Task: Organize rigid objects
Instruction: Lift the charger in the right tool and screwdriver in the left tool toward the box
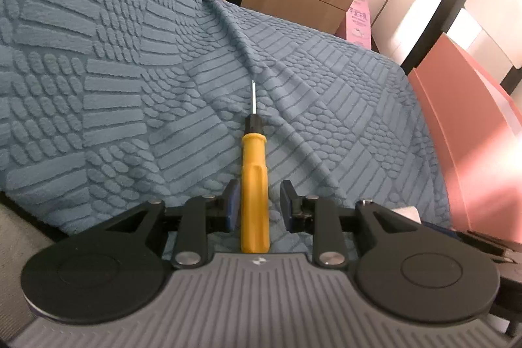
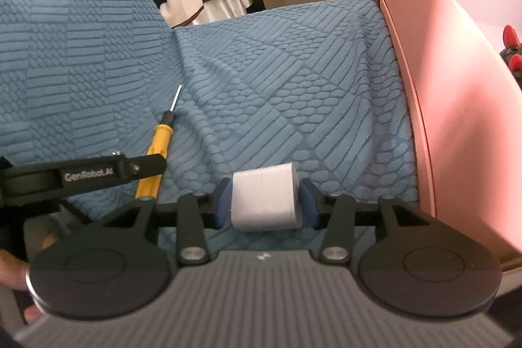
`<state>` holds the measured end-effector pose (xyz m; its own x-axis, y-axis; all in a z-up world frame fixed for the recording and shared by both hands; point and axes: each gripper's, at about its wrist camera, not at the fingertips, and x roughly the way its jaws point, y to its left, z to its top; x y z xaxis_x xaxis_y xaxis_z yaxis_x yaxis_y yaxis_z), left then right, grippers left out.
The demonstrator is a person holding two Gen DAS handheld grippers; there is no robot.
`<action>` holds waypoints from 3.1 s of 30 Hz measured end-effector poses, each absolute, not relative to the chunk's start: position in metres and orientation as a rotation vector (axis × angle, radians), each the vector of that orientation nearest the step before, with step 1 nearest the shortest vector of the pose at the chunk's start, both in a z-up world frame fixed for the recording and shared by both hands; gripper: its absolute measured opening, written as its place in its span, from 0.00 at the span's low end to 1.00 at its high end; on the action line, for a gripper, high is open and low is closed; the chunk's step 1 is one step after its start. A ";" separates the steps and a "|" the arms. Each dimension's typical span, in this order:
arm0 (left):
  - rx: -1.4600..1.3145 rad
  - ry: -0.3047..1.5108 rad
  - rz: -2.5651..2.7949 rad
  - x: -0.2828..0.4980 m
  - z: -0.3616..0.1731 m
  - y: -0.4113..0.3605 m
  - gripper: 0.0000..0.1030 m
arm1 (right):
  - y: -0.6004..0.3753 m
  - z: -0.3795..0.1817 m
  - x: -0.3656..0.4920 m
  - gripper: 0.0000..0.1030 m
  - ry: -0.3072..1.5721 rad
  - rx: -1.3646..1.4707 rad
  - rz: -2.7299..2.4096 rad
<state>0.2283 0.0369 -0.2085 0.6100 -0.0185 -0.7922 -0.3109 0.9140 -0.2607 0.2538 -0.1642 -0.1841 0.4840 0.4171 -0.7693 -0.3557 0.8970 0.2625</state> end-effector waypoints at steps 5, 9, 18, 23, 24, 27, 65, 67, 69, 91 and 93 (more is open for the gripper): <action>-0.414 0.907 0.175 0.236 -0.213 0.044 0.30 | -0.163 -0.183 0.257 0.46 0.948 0.058 0.479; -0.439 0.905 0.176 0.240 -0.214 0.051 0.30 | -0.165 -0.176 0.261 0.46 0.899 0.030 0.468; -0.353 0.886 0.155 0.247 -0.216 0.041 0.30 | -0.159 -0.182 0.266 0.46 0.896 -0.043 0.463; -0.361 0.881 0.160 0.249 -0.217 0.042 0.21 | -0.158 -0.182 0.263 0.46 0.900 -0.047 0.467; -0.369 0.879 0.161 0.248 -0.217 0.043 0.21 | -0.158 -0.182 0.262 0.46 0.899 -0.051 0.467; -0.371 0.882 0.157 0.248 -0.217 0.043 0.21 | -0.157 -0.182 0.261 0.46 0.898 -0.059 0.465; -0.481 0.698 0.022 0.205 -0.065 0.030 0.20 | -0.182 -0.046 0.246 0.46 0.775 0.039 0.486; -0.475 0.685 0.026 0.204 -0.051 0.026 0.20 | -0.186 -0.037 0.244 0.46 0.759 0.047 0.488; -0.477 0.674 0.026 0.203 -0.037 0.023 0.20 | -0.190 -0.027 0.242 0.46 0.752 0.058 0.489; -0.393 0.625 -0.108 0.228 0.018 -0.076 0.20 | -0.265 0.008 0.233 0.46 0.673 0.118 0.389; -0.375 0.630 -0.130 0.236 0.021 -0.092 0.20 | -0.276 0.010 0.231 0.46 0.667 0.117 0.363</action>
<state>0.2355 -0.0921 0.0211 0.8022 -0.2312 -0.5504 0.0058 0.9249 -0.3801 0.2313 -0.2758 0.0095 0.7253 0.3658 -0.5833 -0.2916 0.9307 0.2211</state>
